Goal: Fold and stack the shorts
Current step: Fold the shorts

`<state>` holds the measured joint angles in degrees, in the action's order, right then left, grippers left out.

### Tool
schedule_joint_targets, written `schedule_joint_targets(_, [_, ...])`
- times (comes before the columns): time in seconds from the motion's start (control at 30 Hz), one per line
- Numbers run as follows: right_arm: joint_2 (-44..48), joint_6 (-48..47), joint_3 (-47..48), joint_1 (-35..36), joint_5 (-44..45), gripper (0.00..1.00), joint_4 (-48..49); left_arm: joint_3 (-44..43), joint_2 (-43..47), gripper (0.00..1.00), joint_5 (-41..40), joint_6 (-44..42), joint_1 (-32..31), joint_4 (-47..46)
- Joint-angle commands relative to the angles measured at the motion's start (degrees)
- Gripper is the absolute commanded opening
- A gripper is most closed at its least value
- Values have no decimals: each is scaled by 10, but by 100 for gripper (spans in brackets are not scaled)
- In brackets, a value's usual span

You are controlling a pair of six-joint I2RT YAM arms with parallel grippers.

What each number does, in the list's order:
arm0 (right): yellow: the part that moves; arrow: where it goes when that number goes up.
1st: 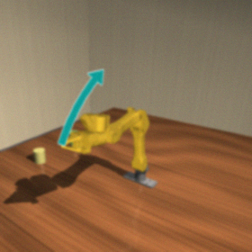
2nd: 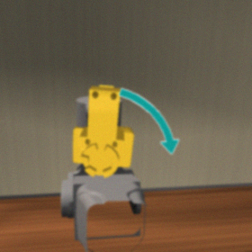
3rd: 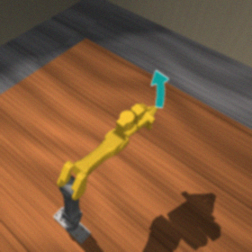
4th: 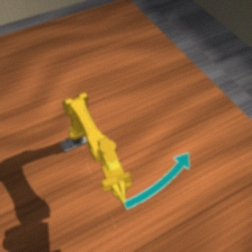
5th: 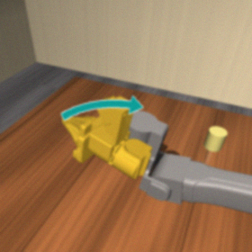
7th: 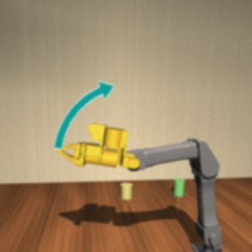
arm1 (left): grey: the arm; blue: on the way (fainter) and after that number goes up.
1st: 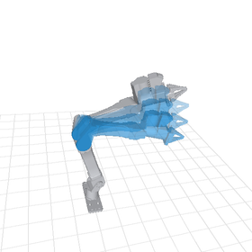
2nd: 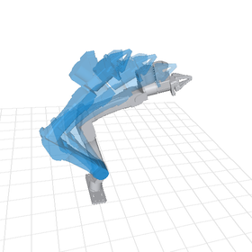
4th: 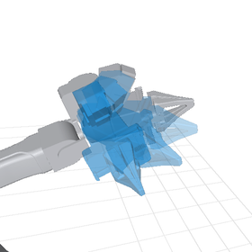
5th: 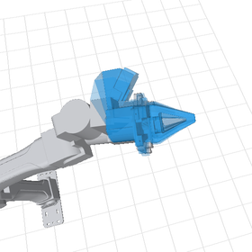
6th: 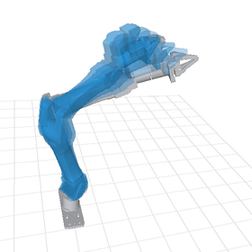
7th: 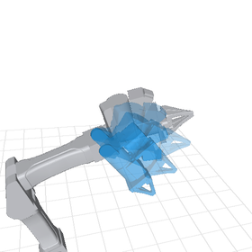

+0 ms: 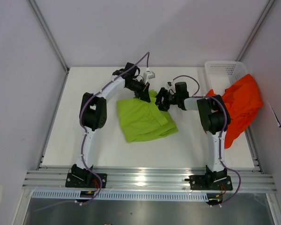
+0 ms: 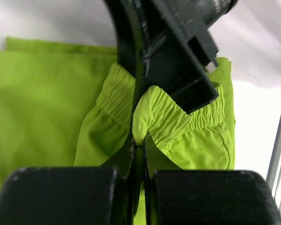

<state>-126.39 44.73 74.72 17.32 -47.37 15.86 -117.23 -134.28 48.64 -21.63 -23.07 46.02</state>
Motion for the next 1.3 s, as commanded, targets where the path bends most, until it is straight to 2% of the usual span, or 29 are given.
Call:
schedule_joint_targets(0.0, [70, -23, 7, -10, 32, 69, -20, -13, -16, 0, -29, 15, -8, -23])
schedule_joint_targets(0.23, [147, -22, -26, -19, 98, 73, -42, -12, -20, 0, -32, 26, -7, -37])
schedule_joint_targets(0.57, [248, -46, -94, -26, 179, 73, -52, -7, -16, 0, -27, 38, -7, -51])
schedule_joint_targets(0.83, [245, -61, -152, -19, 166, 63, -41, -5, -13, 0, -7, 74, -10, -93])
schedule_joint_targets(0.93, [243, -65, -176, -10, 167, 59, -36, 9, -6, 2, -32, 92, -10, -119])
schedule_joint_targets(1.0, [248, -68, -192, 0, 166, 59, -33, 4, -12, 7, -59, 107, -9, -124])
schedule_joint_targets(1.03, [251, -71, -194, 4, 173, 58, -39, -2, -19, 20, -60, 109, -9, -124])
schedule_joint_targets(1.1, [264, -81, -206, 18, 196, 57, -58, -18, -26, 34, -76, 117, -9, -114])
schedule_joint_targets(1.13, [270, -90, -208, 23, 208, 57, -69, -19, -28, 51, -79, 119, -9, -111])
schedule_joint_targets(1.2, [284, -98, -216, 30, 234, 56, -109, -21, -31, 62, -88, 125, -9, -110])
schedule_joint_targets(1.23, [306, -102, -223, 36, 253, 56, -116, -20, -30, 72, -98, 127, -9, -110])
schedule_joint_targets(1.27, [319, -100, -229, 38, 264, 56, -127, -20, -28, 75, -101, 129, -9, -114])
